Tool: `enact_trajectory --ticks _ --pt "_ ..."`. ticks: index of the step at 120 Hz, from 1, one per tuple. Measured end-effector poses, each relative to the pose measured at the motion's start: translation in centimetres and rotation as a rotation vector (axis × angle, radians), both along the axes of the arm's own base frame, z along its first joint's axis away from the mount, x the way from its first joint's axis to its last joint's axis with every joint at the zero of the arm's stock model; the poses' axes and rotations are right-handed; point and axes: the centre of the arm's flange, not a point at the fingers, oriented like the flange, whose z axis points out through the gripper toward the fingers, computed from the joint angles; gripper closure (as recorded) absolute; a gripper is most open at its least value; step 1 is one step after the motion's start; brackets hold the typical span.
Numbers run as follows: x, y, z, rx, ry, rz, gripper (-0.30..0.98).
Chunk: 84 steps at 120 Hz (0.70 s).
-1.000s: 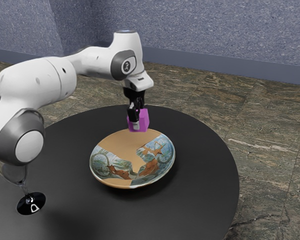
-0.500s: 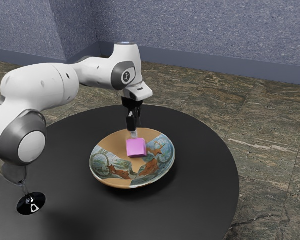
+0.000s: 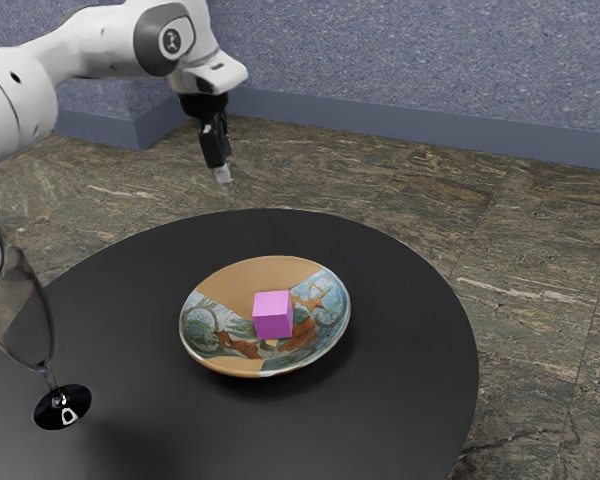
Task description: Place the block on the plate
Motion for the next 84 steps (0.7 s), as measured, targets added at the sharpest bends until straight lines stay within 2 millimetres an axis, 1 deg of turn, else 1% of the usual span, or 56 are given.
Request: enact_trajectory --ticks 4,11,17,24,46,84 --pt "-0.4 0.3 1.8 0.001 -0.009 0.014 0.01" --pt "-1.1 0.3 3.9 0.003 -0.003 0.029 0.01" --pt "-1.8 0.0 5.2 0.010 0.007 0.036 0.01" --pt "-2.6 -0.3 6.2 0.018 0.028 0.044 0.00" --pt "-3.7 0.1 6.2 0.031 0.095 0.084 0.00" --pt "-4.1 0.1 5.9 0.035 0.139 0.129 0.00"
